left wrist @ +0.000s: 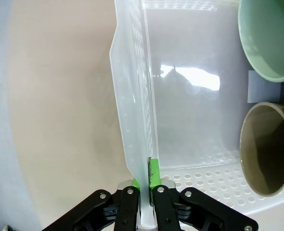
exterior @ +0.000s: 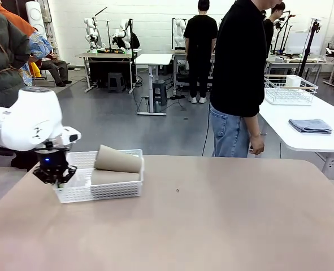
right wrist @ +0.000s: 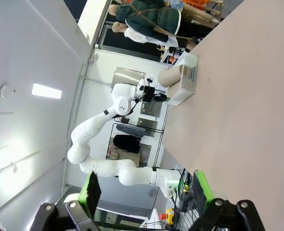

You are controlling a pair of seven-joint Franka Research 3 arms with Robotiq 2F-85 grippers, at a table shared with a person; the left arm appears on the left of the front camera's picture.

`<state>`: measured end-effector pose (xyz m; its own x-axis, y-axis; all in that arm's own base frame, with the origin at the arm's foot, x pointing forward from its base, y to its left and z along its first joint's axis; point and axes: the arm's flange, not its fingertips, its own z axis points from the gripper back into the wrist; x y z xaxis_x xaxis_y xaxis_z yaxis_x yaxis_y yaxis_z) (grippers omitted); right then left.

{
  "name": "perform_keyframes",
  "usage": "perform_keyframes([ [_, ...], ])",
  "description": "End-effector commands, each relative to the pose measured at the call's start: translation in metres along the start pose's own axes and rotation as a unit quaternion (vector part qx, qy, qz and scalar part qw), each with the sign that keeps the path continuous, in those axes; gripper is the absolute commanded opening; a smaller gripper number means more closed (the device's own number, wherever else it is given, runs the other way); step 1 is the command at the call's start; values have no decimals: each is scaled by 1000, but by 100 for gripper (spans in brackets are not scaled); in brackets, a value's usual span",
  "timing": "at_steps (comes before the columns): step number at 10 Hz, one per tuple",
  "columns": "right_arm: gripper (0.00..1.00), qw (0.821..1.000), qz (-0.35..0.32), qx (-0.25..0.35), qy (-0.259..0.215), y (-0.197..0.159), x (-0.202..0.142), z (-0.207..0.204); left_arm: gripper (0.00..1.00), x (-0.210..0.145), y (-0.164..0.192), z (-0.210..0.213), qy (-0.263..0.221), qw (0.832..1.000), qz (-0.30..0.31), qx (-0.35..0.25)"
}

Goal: Clean and organize the cups into the basket.
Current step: Move the Organizing basket back to the left side of the table.

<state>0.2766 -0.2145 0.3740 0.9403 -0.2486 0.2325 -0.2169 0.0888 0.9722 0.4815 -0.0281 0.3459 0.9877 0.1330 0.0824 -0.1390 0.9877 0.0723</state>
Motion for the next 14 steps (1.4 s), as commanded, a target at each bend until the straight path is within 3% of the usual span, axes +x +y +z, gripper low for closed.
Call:
perform_keyframes([
  [1, 100, 1000, -4, 0, -3, 0, 1, -1, 4, -8, 39, -2, -12, 999, -21, 35],
  [3, 100, 1000, -4, 0, -3, 0, 1, -1, 4, -18, 50, 7, -38, 997, -61, 37],
  [4, 100, 1000, -4, 0, -3, 0, 1, -1, 4, -2, 39, 2, -5, 1000, -10, 18],
  [8, 100, 1000, -4, 0, -3, 0, 1, -1, 4, -2, 39, 2, -5, 1000, -10, 18],
  [11, 100, 1000, -4, 0, -3, 0, 1, -1, 4, 18, 77, 15, -26, 1000, -18, 5],
  [14, 100, 1000, -4, 0, -3, 0, 1, -1, 4, 37, 90, 14, -35, 998, -44, 21],
])
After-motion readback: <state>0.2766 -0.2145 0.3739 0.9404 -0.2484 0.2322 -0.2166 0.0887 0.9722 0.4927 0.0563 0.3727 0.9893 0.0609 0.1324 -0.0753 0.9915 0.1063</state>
